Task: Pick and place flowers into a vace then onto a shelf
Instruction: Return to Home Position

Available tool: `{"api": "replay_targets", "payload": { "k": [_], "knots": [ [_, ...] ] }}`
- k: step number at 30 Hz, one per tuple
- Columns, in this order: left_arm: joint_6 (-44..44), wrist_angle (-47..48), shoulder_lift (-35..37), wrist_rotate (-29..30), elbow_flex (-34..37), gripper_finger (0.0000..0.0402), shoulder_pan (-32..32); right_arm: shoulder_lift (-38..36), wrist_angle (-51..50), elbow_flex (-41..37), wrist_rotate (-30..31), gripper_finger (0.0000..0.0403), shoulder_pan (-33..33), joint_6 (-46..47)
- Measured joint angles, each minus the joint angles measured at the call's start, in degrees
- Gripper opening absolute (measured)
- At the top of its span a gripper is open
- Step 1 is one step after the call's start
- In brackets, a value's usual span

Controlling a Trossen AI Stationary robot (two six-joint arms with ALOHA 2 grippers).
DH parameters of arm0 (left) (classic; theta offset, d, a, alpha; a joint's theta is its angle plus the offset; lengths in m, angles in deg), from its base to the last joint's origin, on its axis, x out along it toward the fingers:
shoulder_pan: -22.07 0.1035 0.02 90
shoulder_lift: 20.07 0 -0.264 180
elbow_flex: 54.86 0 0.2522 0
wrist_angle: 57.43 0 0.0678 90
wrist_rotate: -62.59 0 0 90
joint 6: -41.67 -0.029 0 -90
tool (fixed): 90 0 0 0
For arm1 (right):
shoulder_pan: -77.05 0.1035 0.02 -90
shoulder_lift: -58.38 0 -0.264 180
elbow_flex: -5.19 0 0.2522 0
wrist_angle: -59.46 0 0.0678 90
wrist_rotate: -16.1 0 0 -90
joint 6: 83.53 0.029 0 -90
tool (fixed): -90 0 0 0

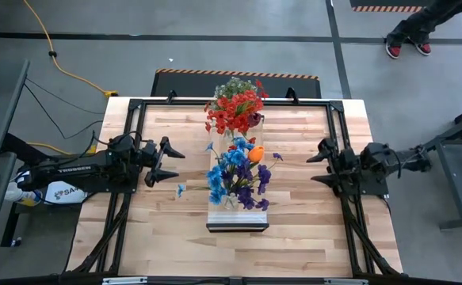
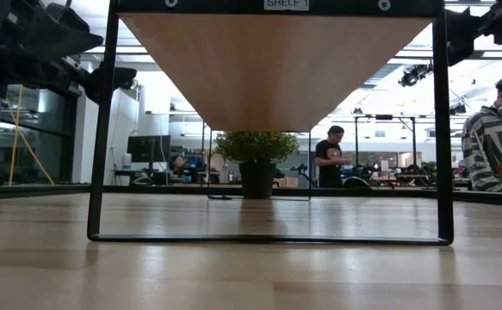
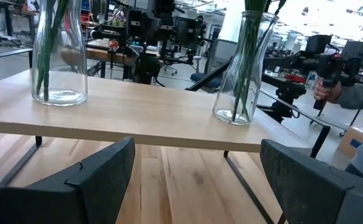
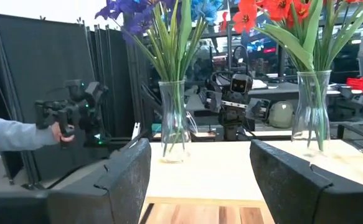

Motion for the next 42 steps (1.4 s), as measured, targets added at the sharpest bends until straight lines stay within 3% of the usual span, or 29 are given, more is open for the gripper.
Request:
{"api": "replay_targets", "payload": {
  "k": [9,16,22,28,42],
  "knots": [
    [-2.02,-2.02,0.02,-0.04,1.57,0.0379,0.0,0.04,-0.32,-0.38,-10.95,0.0262,-10.68,1.49],
    [-2.07,-1.53,0.0,0.09,2.05,0.0379,0.0,0.04,-0.29,-0.38,-16.15,0.0262,-15.83,1.37],
    [-3.48,-1.33,-0.02,0.29,2.08,0.0379,0.0,0.09,-0.33,-0.62,-16.85,0.0262,-16.91,0.34],
    [-4.06,-0.83,0.0,0.42,2.1,0.0379,0.0,0.07,13.1,-10.16,-17.8,0.0262,-16.91,3.42],
    [-8.45,1.7,-0.02,0.42,2.19,0.0379,0.0,0.46,11.38,-9.77,-17.85,0.0262,-16.89,2.38]
  ]
}}
